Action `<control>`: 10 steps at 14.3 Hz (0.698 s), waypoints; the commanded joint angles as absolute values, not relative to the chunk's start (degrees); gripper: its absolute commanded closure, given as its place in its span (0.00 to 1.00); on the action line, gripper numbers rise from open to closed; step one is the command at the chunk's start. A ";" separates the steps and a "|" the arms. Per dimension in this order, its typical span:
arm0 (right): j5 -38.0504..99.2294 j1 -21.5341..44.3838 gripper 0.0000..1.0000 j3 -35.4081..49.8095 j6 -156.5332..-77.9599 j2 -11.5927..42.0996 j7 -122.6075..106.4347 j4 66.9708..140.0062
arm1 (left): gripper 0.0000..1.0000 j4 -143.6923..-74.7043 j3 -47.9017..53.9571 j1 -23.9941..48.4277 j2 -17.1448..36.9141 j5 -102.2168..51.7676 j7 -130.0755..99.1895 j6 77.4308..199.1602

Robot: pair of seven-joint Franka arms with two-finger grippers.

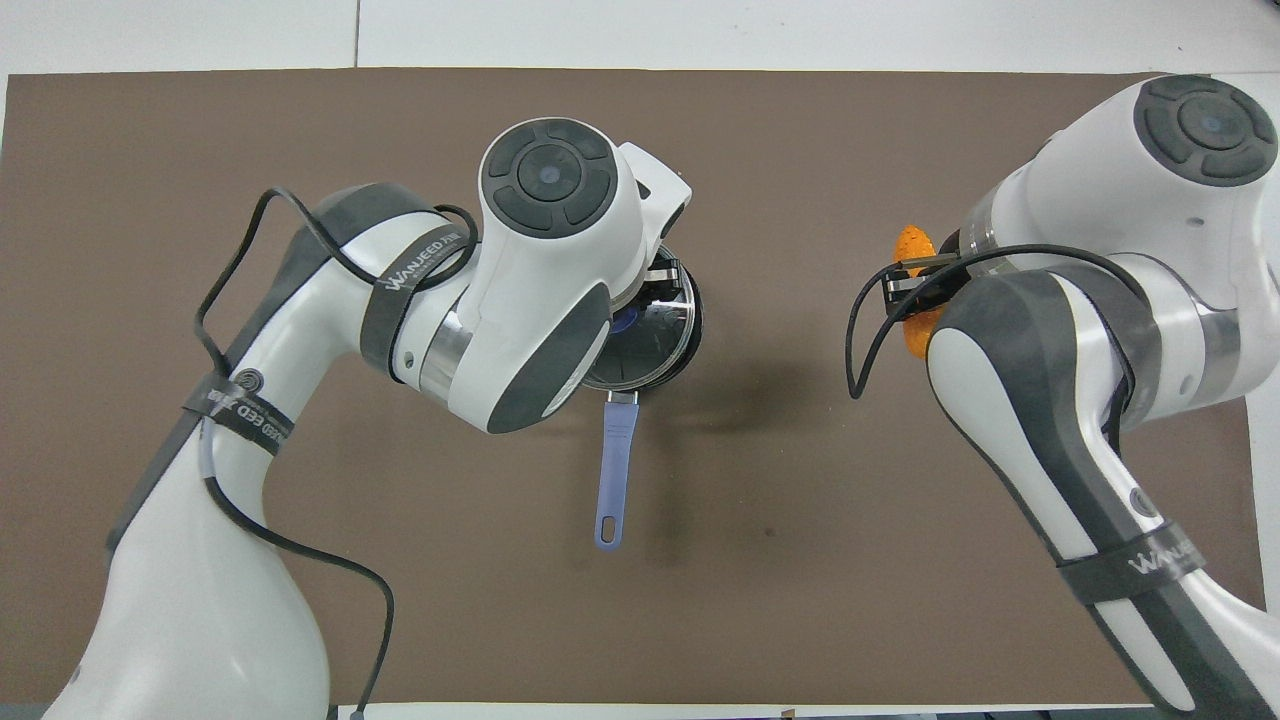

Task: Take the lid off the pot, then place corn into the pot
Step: 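Grasp the lid knob with the left gripper while the right gripper grasps the corn, then lift the lid with the left gripper while the right gripper carries corn over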

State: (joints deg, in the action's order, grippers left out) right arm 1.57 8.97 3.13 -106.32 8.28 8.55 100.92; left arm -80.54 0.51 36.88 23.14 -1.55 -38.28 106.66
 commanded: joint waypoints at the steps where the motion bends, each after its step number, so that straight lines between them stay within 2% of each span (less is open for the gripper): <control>1: 2.81 11.67 1.00 4.39 -109.15 8.87 13.86 100.28 | 0.96 -81.30 0.18 32.89 19.34 -2.11 -34.92 102.32; 6: 4.74 18.63 1.00 4.48 -115.13 12.65 25.12 97.47 | 0.96 -81.73 0.18 20.59 16.79 -2.64 -16.22 96.69; 7: 4.83 21.16 1.00 4.48 -115.14 15.70 27.75 94.95 | 0.96 -82.09 0.18 17.43 16.61 -2.64 -11.82 96.77; 8: 3.96 24.75 1.00 4.48 -114.09 19.73 32.04 89.35 | 0.97 -83.39 0.18 14.44 16.26 -2.72 -7.60 97.12; 10: 2.56 28.11 1.00 4.39 -112.68 25.64 36.46 82.90 | 0.98 -86.99 0.18 8.64 14.77 -2.72 1.45 98.34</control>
State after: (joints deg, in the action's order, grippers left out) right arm 3.38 25.06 4.59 -114.87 17.32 32.15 92.67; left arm -81.82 -0.48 13.45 18.07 -1.92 -6.18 97.58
